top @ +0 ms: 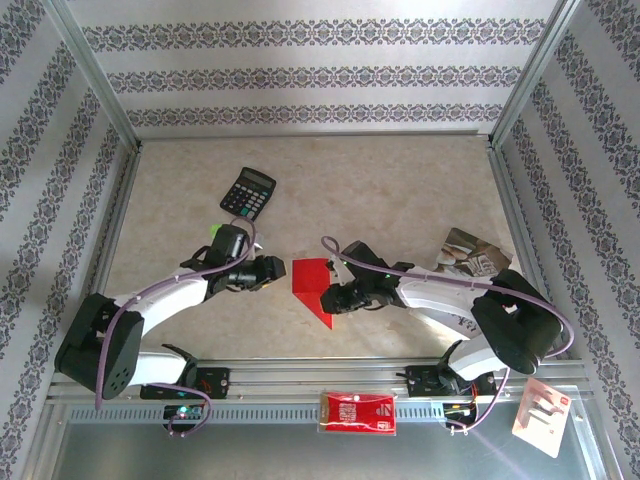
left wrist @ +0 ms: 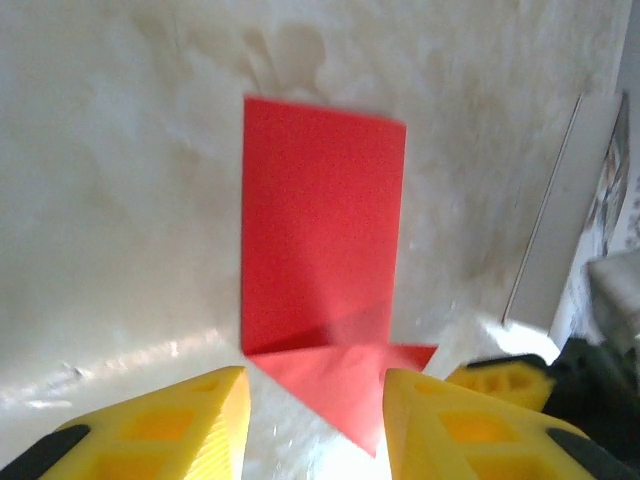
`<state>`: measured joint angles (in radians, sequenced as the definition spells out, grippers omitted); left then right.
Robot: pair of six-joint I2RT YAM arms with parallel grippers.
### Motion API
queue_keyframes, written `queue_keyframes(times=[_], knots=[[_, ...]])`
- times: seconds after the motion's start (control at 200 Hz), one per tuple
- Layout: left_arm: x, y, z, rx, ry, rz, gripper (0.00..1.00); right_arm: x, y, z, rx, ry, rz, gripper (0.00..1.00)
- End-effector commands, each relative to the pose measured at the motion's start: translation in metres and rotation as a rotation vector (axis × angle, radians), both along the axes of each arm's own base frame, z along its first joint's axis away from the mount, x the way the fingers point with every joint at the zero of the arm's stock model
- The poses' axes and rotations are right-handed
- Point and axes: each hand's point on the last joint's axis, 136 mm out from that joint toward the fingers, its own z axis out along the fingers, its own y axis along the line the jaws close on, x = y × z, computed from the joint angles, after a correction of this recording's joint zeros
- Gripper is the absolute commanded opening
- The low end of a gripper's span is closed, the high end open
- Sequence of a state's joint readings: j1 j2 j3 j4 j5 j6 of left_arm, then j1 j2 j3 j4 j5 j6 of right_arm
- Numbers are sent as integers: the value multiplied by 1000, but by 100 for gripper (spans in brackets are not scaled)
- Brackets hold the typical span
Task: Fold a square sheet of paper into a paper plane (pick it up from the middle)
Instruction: Third fold the triangle at the center of the table.
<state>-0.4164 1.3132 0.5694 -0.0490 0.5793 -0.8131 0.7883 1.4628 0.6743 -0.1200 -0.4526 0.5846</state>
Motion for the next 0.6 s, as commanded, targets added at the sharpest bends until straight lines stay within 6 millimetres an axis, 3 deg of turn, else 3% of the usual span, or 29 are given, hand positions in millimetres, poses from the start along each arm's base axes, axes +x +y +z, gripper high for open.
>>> queue_keyframes(times=[0.0, 0.24, 0.595], knots=[[-11, -6, -3, -17, 24, -18, 41, 26, -1, 5, -18, -53, -88, 20], [-19, -16, -18, -25, 89, -60, 46, 44, -15, -18, -107, -32, -140, 13], [-23, -33, -33, -29, 146, -104, 51, 40, -23, -43, -154, 6, -160, 2]])
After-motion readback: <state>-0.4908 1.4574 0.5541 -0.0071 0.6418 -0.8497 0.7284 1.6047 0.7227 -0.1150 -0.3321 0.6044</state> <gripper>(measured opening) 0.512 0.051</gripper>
